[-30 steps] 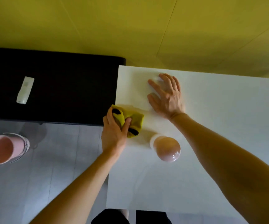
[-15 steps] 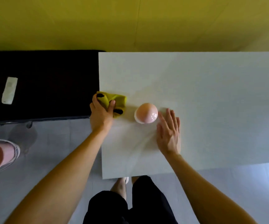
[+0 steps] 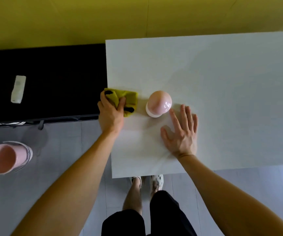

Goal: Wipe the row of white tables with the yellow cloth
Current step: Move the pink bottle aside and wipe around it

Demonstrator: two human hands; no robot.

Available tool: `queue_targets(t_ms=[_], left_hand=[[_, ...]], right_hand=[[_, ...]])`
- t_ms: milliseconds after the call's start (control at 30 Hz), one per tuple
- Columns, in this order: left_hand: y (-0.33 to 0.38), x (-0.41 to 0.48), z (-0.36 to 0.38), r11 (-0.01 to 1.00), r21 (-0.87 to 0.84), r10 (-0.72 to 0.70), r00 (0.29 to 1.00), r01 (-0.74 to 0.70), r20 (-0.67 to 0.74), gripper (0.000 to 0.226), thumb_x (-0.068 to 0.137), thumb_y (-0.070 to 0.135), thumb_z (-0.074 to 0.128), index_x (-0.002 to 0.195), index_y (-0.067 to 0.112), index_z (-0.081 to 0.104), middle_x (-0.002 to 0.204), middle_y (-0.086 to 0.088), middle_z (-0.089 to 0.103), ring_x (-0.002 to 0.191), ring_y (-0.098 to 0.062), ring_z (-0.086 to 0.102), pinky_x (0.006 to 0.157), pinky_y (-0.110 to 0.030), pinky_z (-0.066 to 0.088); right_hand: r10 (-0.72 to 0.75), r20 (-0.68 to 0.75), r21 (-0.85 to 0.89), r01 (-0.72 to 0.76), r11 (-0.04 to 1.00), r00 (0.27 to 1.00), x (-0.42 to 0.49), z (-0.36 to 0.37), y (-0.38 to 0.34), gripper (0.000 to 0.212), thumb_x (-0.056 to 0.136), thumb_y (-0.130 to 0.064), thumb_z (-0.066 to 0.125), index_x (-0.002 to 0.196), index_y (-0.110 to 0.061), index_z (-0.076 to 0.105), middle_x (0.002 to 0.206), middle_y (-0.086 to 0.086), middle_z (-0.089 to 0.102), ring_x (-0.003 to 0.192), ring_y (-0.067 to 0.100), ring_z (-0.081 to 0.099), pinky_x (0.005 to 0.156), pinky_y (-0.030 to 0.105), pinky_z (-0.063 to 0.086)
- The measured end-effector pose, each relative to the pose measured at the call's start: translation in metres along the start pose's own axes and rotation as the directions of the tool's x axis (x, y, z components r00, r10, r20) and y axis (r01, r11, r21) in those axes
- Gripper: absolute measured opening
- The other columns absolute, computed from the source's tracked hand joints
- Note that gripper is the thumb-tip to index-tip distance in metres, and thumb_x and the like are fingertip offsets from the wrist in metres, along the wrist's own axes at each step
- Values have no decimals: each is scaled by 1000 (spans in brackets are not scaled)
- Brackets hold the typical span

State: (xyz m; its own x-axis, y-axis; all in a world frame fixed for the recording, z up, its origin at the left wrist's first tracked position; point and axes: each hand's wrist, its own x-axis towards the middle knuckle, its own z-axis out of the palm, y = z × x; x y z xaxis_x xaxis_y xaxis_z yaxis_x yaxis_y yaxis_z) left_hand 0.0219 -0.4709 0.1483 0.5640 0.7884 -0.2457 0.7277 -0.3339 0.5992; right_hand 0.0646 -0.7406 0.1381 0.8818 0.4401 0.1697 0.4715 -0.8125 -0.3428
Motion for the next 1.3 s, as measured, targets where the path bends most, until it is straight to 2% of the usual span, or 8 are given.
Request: queue_targets(t_ms=[233, 433, 533, 667, 800, 1000, 1200, 1300], left_hand=[[-61, -144, -18, 998, 16, -67, 997, 66, 33, 96, 93, 78, 44, 166, 17, 31, 148, -15, 55, 116, -49, 68, 82, -53, 57], [-31, -61, -7, 1000, 12, -22, 1000, 22, -15, 81, 103, 62, 60, 161, 12, 36, 150, -19, 55, 125, -48, 63, 94, -54, 54], [-14, -43, 0, 999, -11, -42, 998, 41, -56, 80, 104, 62, 61, 162, 12, 36, 148, -20, 53, 125, -49, 62, 93, -55, 53], [-52, -127, -10, 998, -2, -60, 997, 60, -53, 79, 104, 60, 59, 163, 14, 35, 151, -18, 54, 125, -47, 63, 88, -48, 53], [-86, -197, -18, 993, 8, -115, 993, 115, -2, 80, 101, 61, 56, 164, 17, 35, 154, -14, 52, 130, -45, 61, 95, -52, 54], [-84, -164, -19, 993, 82, -92, 995, 88, 47, 78, 102, 65, 54, 159, 16, 36, 148, -15, 56, 122, -45, 65, 88, -47, 53], [-35, -72, -7, 994, 57, -96, 995, 95, 23, 81, 103, 65, 56, 161, 13, 33, 152, -21, 53, 125, -51, 62, 95, -57, 53], [-10, -15, -6, 996, 39, -87, 995, 85, 44, 79, 102, 64, 59, 158, 13, 36, 149, -22, 53, 126, -53, 61, 96, -59, 52]], right_hand=[[-26, 61, 32, 24, 999, 998, 0, -4, 1, 95, 92, -70, 67, 167, -16, 42, 178, 23, 21, 168, 41, 11, 132, 67, 12], [-34, 50, 16, 33, 999, 998, 1, 0, 4, 96, 93, -71, 63, 169, -18, 38, 179, 21, 18, 168, 41, 8, 133, 65, 10], [-45, 32, 12, 45, 999, 998, 0, 2, 6, 96, 92, -72, 63, 169, -19, 38, 179, 22, 19, 168, 41, 10, 132, 65, 10], [-56, 36, 12, 56, 998, 998, 1, 3, 5, 95, 93, -71, 59, 168, -18, 38, 178, 24, 18, 167, 44, 12, 132, 66, 10], [-50, 42, 0, 50, 999, 998, 2, 1, 2, 94, 94, -70, 58, 168, -15, 38, 177, 26, 19, 166, 46, 13, 132, 67, 10], [-46, 28, -16, 46, 999, 999, 4, 0, 1, 92, 93, -68, 60, 166, -15, 41, 177, 26, 21, 166, 45, 15, 131, 67, 12], [-43, 65, -31, 45, 999, 997, 4, -4, 5, 81, 100, -63, 57, 167, -22, 41, 178, 19, 22, 167, 40, 12, 135, 61, 6], [-37, 24, -9, 37, 999, 999, 18, -11, 7, 54, 104, -45, 59, 153, -21, 60, 166, 17, 44, 155, 44, 37, 129, 60, 24]])
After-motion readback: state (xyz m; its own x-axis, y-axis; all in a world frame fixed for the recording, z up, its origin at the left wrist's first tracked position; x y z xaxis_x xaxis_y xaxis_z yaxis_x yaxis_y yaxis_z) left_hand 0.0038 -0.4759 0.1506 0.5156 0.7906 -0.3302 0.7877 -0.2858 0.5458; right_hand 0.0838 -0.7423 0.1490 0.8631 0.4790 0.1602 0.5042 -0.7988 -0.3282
